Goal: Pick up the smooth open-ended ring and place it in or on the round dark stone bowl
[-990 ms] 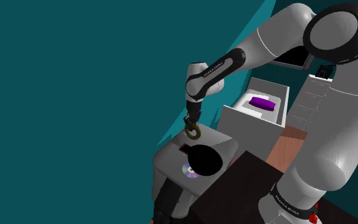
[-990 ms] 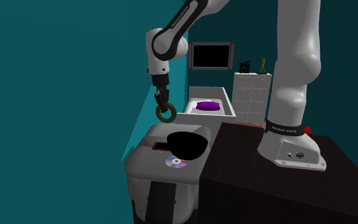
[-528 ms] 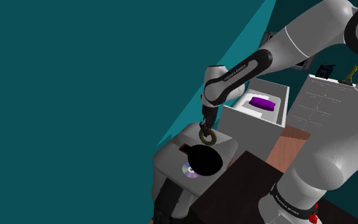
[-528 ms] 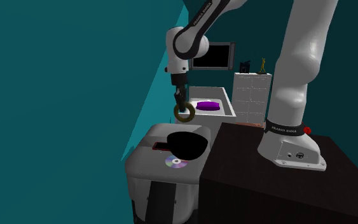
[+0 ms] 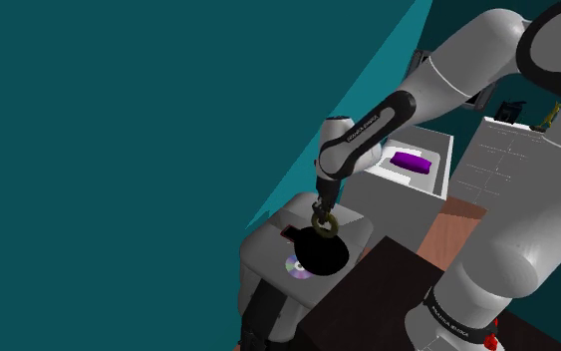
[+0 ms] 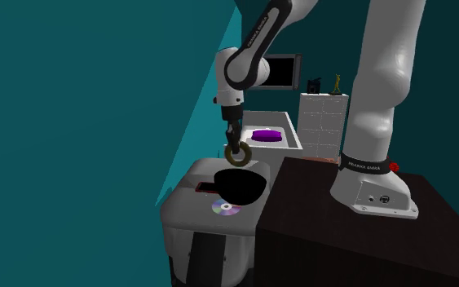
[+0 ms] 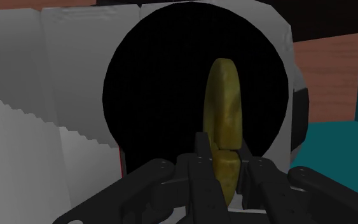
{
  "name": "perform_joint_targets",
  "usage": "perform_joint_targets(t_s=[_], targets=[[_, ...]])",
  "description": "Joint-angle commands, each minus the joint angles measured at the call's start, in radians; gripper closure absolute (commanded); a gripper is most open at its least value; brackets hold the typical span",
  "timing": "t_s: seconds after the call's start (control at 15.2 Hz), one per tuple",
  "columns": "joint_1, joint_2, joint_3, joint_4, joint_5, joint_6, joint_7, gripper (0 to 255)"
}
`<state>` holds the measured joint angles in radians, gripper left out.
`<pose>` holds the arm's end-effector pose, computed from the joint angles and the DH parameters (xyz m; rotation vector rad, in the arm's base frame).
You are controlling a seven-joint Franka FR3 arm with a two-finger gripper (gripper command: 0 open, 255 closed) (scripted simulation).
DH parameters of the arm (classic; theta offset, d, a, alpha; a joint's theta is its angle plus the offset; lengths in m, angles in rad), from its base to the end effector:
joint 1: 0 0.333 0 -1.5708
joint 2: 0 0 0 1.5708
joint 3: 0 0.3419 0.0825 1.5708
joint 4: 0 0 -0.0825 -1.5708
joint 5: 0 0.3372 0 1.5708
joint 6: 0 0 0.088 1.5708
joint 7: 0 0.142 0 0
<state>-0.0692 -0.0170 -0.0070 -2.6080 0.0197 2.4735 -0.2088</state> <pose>0.3930 -0.0296 0.2807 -3.1032 -0.1809 0.1785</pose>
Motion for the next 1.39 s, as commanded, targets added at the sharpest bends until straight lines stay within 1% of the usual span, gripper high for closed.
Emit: perform_joint_targets(t_s=[0.0,0.53,0.99,1.06,1.32], targets=[[-0.001,0.028,-0.001,-0.005,0.001,0.034,-0.003,255],[-0.001,0.145,0.0,-0.005,0.007,0.151,-0.008,255],[-0.001,0.145,0.0,-0.005,0.007,0.151,-0.008,255],[-0.001,0.145,0.0,-0.005,0.007,0.151,-0.008,0],[-0.001,0.145,0.0,-0.005,0.007,0.151,-0.008,0]])
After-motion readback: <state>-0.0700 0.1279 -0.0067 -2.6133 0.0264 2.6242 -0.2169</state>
